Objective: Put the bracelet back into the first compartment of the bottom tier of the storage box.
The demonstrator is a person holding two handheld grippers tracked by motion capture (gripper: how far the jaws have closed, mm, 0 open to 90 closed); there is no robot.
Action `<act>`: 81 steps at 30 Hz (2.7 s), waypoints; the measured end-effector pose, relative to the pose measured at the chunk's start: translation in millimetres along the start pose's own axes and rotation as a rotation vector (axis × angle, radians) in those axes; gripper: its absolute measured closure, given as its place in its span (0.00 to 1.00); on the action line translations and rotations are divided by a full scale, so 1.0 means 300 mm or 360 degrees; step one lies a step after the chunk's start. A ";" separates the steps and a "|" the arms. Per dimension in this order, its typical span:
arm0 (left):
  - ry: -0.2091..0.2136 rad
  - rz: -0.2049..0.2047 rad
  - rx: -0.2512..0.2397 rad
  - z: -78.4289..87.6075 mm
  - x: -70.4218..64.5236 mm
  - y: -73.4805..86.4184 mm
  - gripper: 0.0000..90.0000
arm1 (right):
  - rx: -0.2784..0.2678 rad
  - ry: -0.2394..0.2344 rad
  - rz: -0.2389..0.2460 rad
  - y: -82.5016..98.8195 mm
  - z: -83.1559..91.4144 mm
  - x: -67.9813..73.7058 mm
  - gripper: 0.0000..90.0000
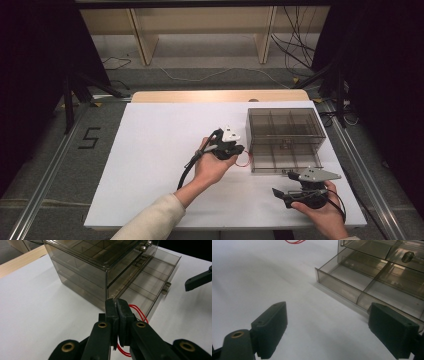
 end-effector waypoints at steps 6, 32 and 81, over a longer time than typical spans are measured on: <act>0.0012 -0.0006 -0.0001 -0.011 -0.012 -0.008 0.98 | -0.0005 -0.0003 0.0000 0.000 0.000 -0.001 0.18; 0.0035 -0.0033 0.0011 -0.054 -0.044 -0.041 0.98 | -0.0011 -0.0008 -0.0004 -0.001 0.001 0.001 0.18; 0.0037 -0.0099 0.0052 -0.140 -0.074 -0.090 0.98 | -0.0014 -0.0011 -0.0004 -0.001 0.004 0.001 0.18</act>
Point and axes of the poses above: each handheld gripper's, and its own axes: z roughly backward along the jaws, y roughly out of its underside, x roughly to its left, the point moved 4 cm from there along -z, roughly forward along the jaws, and after that the axes turned 1 degree about x, right-handed, at the moved point
